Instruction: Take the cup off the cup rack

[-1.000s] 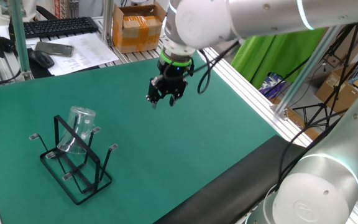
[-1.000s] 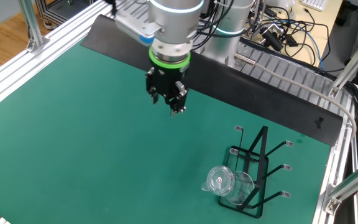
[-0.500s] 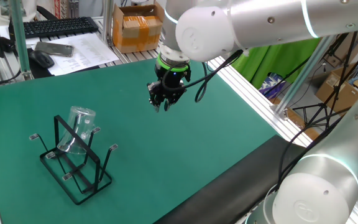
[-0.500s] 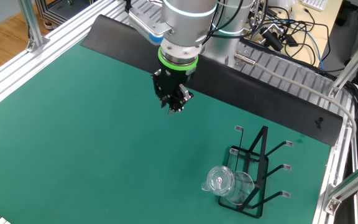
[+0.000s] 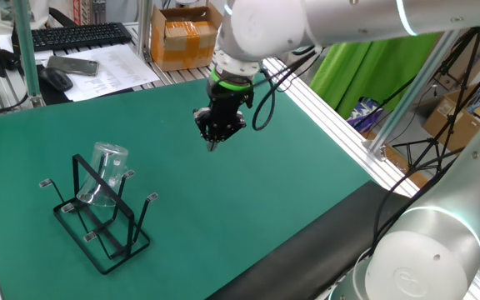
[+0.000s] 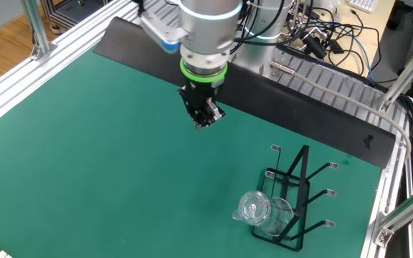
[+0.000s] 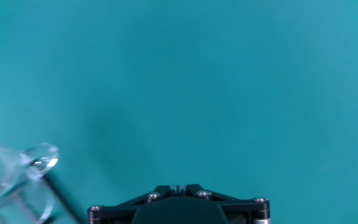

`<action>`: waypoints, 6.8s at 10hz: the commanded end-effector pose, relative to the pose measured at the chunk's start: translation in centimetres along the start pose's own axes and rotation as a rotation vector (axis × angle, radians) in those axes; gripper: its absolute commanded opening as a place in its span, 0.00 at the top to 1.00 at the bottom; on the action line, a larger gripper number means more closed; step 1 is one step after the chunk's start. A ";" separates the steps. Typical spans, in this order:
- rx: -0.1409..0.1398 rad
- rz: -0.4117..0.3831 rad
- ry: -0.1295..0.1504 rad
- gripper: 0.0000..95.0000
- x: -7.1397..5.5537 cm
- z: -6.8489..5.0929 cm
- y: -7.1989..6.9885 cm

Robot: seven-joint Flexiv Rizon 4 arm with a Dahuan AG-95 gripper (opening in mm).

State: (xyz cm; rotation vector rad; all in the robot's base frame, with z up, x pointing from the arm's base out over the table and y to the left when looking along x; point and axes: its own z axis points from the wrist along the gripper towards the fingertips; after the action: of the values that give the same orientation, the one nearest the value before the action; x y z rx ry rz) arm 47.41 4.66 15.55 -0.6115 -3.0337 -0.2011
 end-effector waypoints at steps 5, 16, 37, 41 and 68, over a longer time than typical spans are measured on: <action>0.067 0.010 -0.051 1.00 4.6 -0.7 4.9; 0.012 0.144 -0.009 1.00 8.4 -0.2 8.5; 0.101 -0.104 -0.065 1.00 9.9 0.8 9.3; 0.094 -0.124 -0.043 1.00 9.9 0.8 9.3; 0.007 0.362 -0.215 0.00 12.7 3.6 18.6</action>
State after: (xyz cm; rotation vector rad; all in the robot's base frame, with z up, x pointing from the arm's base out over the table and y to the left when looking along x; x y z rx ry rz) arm 42.76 26.89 15.05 -1.2290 -3.0402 -0.1120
